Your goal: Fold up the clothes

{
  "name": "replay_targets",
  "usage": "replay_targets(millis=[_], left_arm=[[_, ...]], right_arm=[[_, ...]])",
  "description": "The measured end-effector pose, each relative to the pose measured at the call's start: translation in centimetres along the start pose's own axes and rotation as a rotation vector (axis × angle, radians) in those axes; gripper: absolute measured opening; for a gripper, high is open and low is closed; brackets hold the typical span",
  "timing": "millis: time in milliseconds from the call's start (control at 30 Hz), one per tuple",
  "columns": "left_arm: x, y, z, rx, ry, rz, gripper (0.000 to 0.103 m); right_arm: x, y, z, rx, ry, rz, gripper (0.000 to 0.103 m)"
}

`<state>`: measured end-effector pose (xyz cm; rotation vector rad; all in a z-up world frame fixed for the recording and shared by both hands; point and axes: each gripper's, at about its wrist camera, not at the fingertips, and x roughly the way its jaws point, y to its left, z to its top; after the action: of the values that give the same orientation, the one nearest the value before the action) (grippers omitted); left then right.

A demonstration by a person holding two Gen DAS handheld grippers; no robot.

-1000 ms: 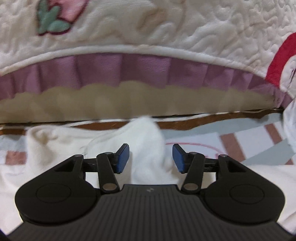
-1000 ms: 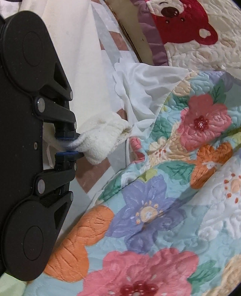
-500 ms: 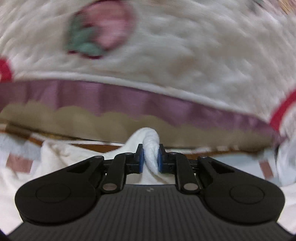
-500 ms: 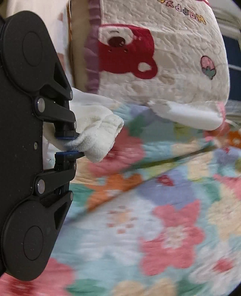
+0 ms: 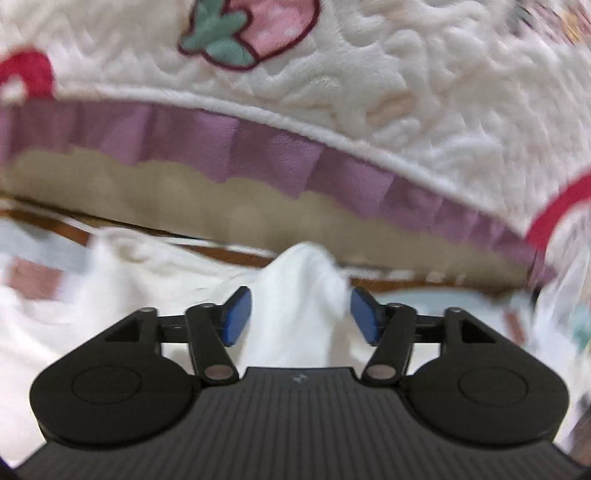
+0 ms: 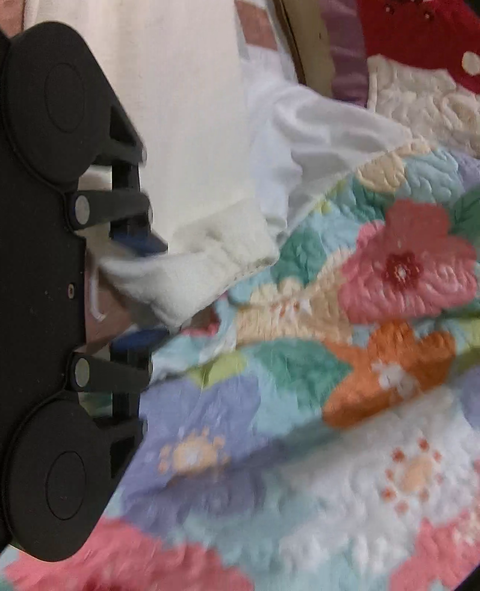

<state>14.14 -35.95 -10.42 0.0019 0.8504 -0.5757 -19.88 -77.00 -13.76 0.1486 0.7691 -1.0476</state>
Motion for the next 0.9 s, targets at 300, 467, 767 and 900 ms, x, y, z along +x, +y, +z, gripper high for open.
replay_targets(millis=[300,467,767,900], left_arm=[[-7.6,9.2,-5.6,0.175,0.118,0.28,0.062],[-10.4,14.9,-6.5,0.222,0.227,0.407,0.063],[-17.4,23.3,-7.7,-0.011,0.2,0.575,0.063],[-21.9,25.7,-9.1,-0.128,0.132,0.575,0.063]], right_arm=[[-7.0,9.5,3.5,-0.031,-0.122,0.486,0.061],[-13.1,24.0,5.4,-0.311,-0.111,0.9,0.061],[-15.4,45.3,3.4,-0.62,-0.045,0.88,0.058],[-10.7,45.3,4.1,-0.418,0.078,0.804,0.065]])
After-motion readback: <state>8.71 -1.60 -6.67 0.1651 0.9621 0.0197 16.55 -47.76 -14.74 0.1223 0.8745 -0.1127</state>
